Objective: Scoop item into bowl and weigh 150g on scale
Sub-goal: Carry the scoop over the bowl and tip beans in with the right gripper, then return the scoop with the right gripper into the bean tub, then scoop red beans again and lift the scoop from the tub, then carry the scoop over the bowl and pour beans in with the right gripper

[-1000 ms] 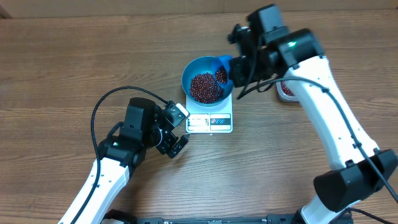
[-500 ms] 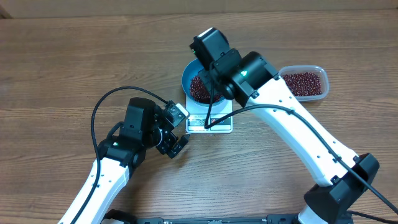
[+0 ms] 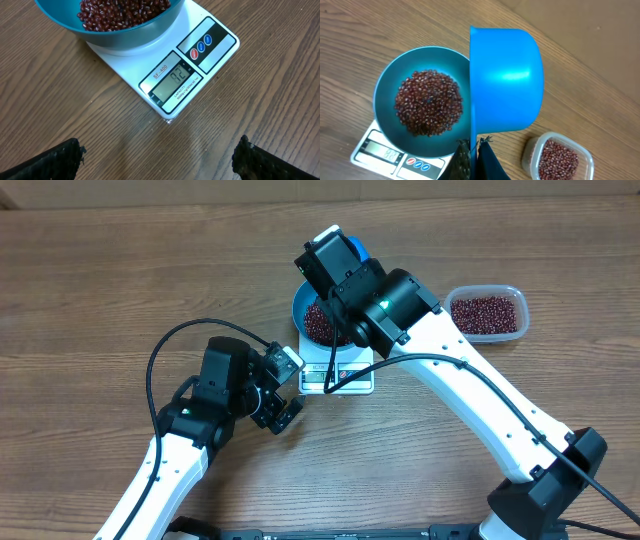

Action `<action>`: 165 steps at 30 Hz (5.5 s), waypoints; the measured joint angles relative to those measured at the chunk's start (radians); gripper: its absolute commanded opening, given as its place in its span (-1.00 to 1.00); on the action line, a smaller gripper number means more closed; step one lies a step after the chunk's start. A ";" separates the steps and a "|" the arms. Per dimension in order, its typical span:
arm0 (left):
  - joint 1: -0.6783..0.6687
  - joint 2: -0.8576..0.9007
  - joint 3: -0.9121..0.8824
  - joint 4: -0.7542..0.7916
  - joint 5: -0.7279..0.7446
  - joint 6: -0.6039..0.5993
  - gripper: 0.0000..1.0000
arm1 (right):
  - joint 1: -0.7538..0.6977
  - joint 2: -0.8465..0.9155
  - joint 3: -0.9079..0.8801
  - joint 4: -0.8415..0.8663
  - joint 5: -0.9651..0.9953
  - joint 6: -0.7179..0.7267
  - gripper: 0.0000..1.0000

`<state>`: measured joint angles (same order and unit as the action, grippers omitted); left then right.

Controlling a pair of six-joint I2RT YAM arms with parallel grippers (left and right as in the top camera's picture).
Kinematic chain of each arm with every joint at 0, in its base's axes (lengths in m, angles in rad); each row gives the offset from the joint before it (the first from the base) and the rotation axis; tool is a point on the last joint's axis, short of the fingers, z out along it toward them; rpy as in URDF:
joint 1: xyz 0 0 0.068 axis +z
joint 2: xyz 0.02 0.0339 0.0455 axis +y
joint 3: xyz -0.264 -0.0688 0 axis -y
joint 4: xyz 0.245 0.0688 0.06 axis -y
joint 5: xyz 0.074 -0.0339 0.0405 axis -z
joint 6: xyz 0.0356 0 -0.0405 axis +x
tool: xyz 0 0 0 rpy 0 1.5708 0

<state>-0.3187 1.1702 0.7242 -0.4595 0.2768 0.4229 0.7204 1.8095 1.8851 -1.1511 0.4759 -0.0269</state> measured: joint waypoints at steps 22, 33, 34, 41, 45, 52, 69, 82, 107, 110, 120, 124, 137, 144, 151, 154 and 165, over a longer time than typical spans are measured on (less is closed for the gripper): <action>0.000 0.000 0.000 0.000 0.000 0.000 0.99 | -0.526 -0.168 0.041 -0.177 -0.238 -0.026 -0.93; 0.000 0.000 0.000 0.000 0.000 0.000 0.99 | -0.790 -0.050 0.017 -0.188 -0.339 -0.135 -0.93; 0.000 0.000 0.000 0.000 0.000 0.000 0.99 | -0.793 -0.037 0.016 -0.188 -0.340 -0.137 -0.93; 0.000 0.000 0.000 0.000 0.000 0.000 0.99 | -0.797 0.098 -0.001 -0.202 -0.337 -0.148 -0.93; 0.000 0.000 0.000 0.000 0.000 0.000 0.99 | -0.797 0.130 -0.006 -0.218 -0.301 -0.121 -0.93; 0.000 0.000 0.000 0.000 0.000 0.000 0.99 | -0.786 0.146 -0.081 -0.170 -0.276 -0.089 -0.93; 0.000 0.000 0.000 0.000 0.000 0.000 0.99 | -0.702 0.146 -0.191 -0.129 -0.239 -0.072 -0.92; 0.000 0.000 0.000 0.000 0.000 0.000 0.99 | -0.681 0.146 -0.191 -0.148 -0.406 -0.146 -0.93; 0.000 0.000 0.000 0.000 0.000 0.000 0.99 | -0.986 0.146 -0.191 -0.167 -0.940 -0.197 -0.93; 0.000 0.000 0.000 0.000 0.000 0.000 0.99 | -1.024 0.146 -0.191 -0.169 -0.979 -0.199 -0.92; 0.000 0.000 0.000 0.000 0.000 0.000 0.99 | -1.118 0.146 -0.192 -0.177 -1.079 -0.205 -0.93; 0.000 0.000 0.000 0.000 0.000 0.000 0.99 | -1.144 0.146 -0.191 -0.205 -1.145 -0.227 -0.93; 0.000 0.000 0.000 0.000 0.000 0.000 0.99 | -1.152 0.146 -0.131 -0.327 -1.281 -0.311 -0.93; 0.000 0.000 0.000 0.000 0.000 0.000 0.99 | -1.125 0.124 -0.114 -0.376 -1.371 -0.348 -0.92; 0.000 0.000 0.000 0.000 0.000 0.000 0.99 | -0.973 0.089 -0.110 -0.340 -1.423 -0.333 -0.92; 0.000 0.000 0.000 0.000 0.000 0.000 1.00 | -0.897 0.085 -0.101 -0.314 -1.429 -0.301 -0.92; 0.000 0.000 0.000 0.000 0.000 0.000 0.99 | -0.659 0.085 0.026 -0.297 -1.233 -0.135 -0.92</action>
<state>-0.3187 1.1702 0.7242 -0.4591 0.2771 0.4229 0.0612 1.8942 1.9106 -1.4479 -0.7567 -0.1616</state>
